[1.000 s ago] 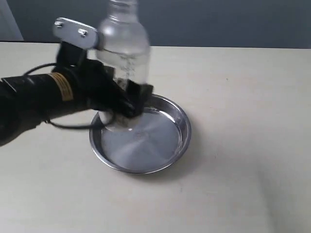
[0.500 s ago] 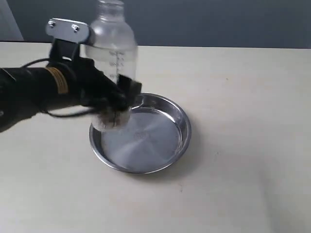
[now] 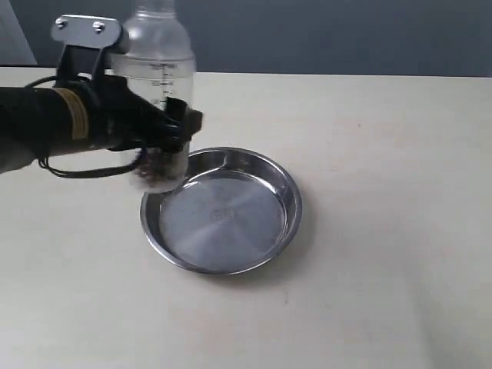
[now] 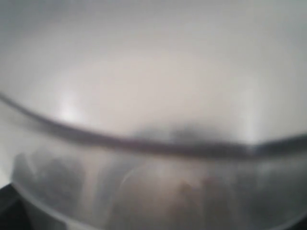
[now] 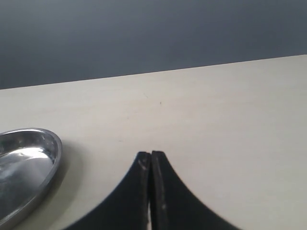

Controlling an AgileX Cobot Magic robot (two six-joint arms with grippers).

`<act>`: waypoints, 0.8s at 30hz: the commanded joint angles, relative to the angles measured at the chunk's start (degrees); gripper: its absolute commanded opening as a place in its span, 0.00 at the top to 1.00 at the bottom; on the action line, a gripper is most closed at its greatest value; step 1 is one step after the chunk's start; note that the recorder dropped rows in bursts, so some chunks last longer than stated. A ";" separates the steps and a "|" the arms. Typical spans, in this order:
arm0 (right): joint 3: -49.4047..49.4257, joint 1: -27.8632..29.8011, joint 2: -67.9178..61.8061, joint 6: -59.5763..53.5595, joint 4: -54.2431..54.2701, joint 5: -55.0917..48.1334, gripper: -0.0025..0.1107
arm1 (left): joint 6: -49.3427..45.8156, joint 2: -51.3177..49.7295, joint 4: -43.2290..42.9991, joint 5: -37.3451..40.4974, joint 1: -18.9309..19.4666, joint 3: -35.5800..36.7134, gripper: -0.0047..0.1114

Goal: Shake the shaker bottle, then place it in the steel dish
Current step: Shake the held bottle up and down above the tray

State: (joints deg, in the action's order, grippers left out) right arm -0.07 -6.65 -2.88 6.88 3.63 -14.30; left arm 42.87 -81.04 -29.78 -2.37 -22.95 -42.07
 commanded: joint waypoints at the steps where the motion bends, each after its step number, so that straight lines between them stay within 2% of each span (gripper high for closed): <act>1: 0.07 -0.11 -0.22 -0.20 -0.44 0.67 0.99 | -1.67 0.59 -1.78 -5.99 -4.99 2.37 0.96; 3: 0.07 -0.11 -0.22 -0.20 -0.44 0.67 0.99 | -1.75 2.04 -2.67 -13.39 -5.11 -0.68 0.96; 5: 0.07 -0.11 -0.22 -0.20 -0.43 0.90 0.99 | -1.80 5.30 -3.33 -15.72 -5.14 -7.10 0.96; 6: 0.07 -0.11 -0.22 -0.20 -0.27 0.90 0.99 | -2.81 6.54 -3.82 -15.11 -5.14 -9.75 0.96; 8: 0.07 -0.11 -0.22 -0.20 -0.02 0.90 0.99 | -3.06 7.64 -4.22 -8.59 -5.14 -13.03 0.96; 10: 0.07 -0.11 -0.22 -0.20 -0.02 0.90 0.99 | -2.82 4.33 -4.22 -2.91 -5.50 -9.52 0.96; 13: 0.07 -0.11 -0.22 -0.20 -0.02 0.90 0.99 | -2.82 -2.83 -2.68 -5.78 -5.59 -2.86 0.96; 14: 0.07 -0.11 -0.22 -0.20 -0.02 0.90 0.99 | -2.82 -2.95 -2.30 -7.58 -5.59 -2.88 0.96; 15: 0.07 -0.11 -0.22 -0.20 -0.02 0.90 0.99 | -2.82 0.80 -3.31 -13.04 -6.00 -6.11 0.96; 16: 0.07 -0.11 -0.22 -0.20 -0.02 0.90 0.99 | -3.04 2.80 -3.59 -13.91 -6.25 -8.22 0.96; 17: 0.07 -0.11 -0.22 -0.20 -0.02 0.90 0.99 | -3.54 5.78 -3.03 -11.49 -6.25 -12.04 0.96; 18: 0.07 -0.11 -0.22 -0.20 -0.02 0.90 0.99 | -3.52 5.78 -2.54 -9.26 -6.56 -11.48 0.96; 19: 0.07 -0.11 -0.22 -0.20 -0.02 0.90 0.99 | -4.14 1.13 -2.54 -6.01 -6.82 -6.19 0.96; 20: 0.07 -0.11 -0.22 -0.20 -0.01 0.78 0.99 | -4.14 -4.25 -1.89 -6.18 -6.82 -2.33 0.96; 22: 0.07 -0.11 -0.22 -0.20 -0.01 0.67 0.99 | -3.87 -6.12 -0.23 -8.98 -6.69 -0.77 0.96; 24: 0.07 -0.11 -0.22 -0.20 -0.01 0.67 0.99 | -3.87 -2.81 -1.49 -15.08 -6.87 -2.38 0.96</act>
State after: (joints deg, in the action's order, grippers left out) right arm -0.07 -6.65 -2.88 6.88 3.63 -14.18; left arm 38.91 -85.88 -31.76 -10.83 -29.61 -43.84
